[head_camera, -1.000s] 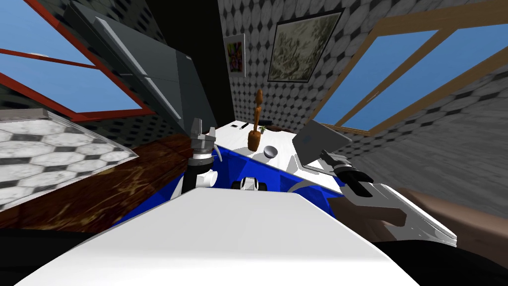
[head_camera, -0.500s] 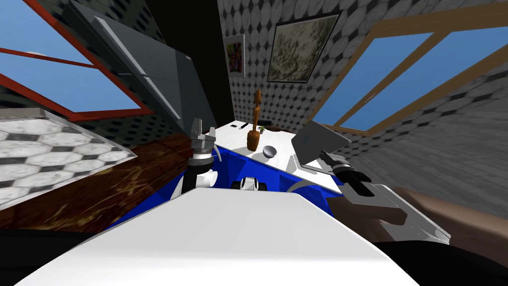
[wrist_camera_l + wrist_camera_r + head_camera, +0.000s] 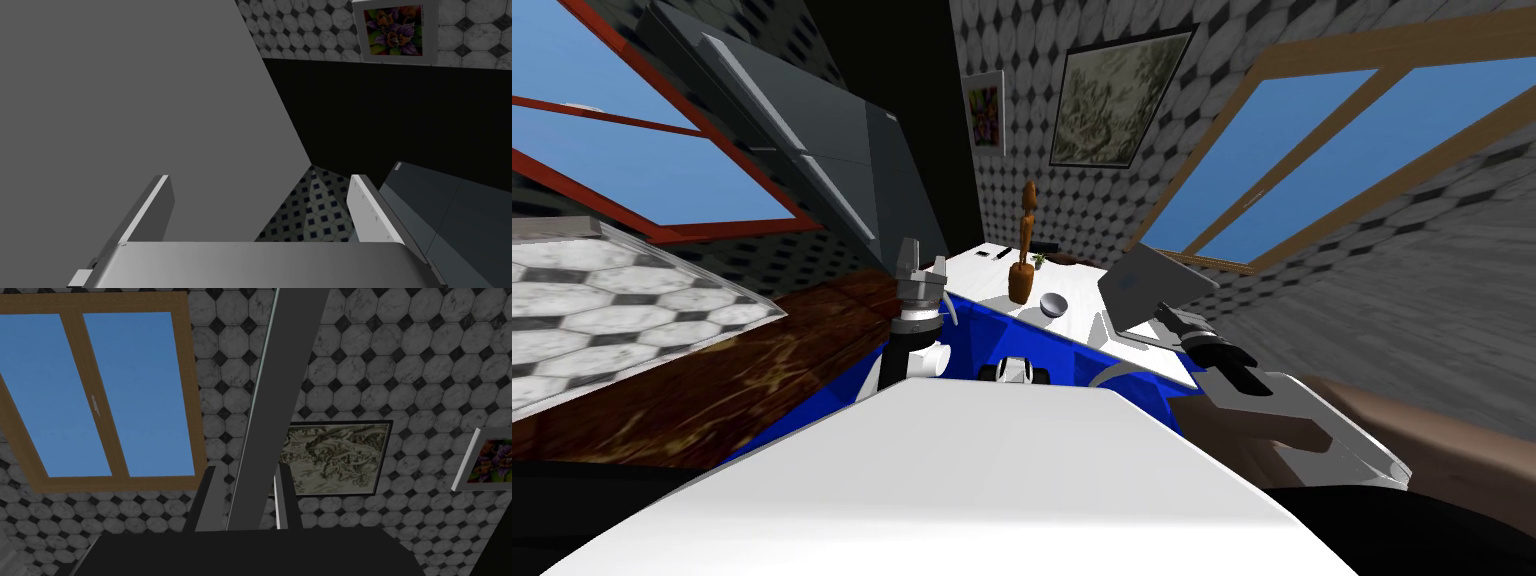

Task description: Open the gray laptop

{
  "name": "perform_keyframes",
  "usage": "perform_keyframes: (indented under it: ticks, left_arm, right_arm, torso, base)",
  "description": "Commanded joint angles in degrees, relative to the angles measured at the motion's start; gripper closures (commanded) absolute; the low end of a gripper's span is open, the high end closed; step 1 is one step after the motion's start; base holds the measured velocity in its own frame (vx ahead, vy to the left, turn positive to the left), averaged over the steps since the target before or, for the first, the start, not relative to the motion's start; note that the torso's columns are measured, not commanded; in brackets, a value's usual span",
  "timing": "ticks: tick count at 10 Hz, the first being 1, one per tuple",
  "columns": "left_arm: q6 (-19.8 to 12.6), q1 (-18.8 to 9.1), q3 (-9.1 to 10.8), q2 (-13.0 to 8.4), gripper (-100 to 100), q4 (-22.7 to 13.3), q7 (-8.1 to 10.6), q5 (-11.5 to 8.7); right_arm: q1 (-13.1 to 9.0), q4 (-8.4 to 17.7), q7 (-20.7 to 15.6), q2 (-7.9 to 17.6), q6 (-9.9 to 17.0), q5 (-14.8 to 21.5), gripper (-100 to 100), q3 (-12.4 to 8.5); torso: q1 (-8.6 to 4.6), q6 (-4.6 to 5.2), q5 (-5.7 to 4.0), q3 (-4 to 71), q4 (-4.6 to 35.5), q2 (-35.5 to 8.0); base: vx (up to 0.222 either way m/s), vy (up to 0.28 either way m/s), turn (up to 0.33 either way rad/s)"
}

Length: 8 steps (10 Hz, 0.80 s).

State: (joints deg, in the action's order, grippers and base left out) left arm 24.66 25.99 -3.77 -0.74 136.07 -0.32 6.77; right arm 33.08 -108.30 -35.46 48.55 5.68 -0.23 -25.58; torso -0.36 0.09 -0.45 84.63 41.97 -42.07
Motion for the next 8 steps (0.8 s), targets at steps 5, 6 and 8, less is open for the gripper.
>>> perform_keyframes:
  ticks: [5,6,8]
  left_arm:
    - [0.0,0.0,0.00,0.0,0,0.0,0.00,0.0]
    - [0.0,0.0,0.00,0.0,0,0.0,0.00,0.0]
    - [0.0,0.0,0.00,0.0,0,0.0,0.00,0.0]
  right_arm:
    - [-1.9,2.5,-9.5,-2.2,-1.2,-10.9,100,1.3]
    - [-1.9,2.5,-10.8,-2.2,-1.2,-12.7,100,1.3]
    - [-2.9,3.4,-13.2,-3.1,-1.8,-15.9,100,1.7]
  torso:
    - [-0.19,-0.01,-0.18,0.0,-0.1,0.1]
    - [-0.21,-0.01,-0.16,0.0,-0.1,0.0]
    - [-0.07,-0.06,-0.12,0.0,-0.1,0.1]
  base:
    - [-0.008,-0.023,-0.003]
    - [-0.009,-0.015,-0.004]
    - [-0.006,-0.020,-0.012]
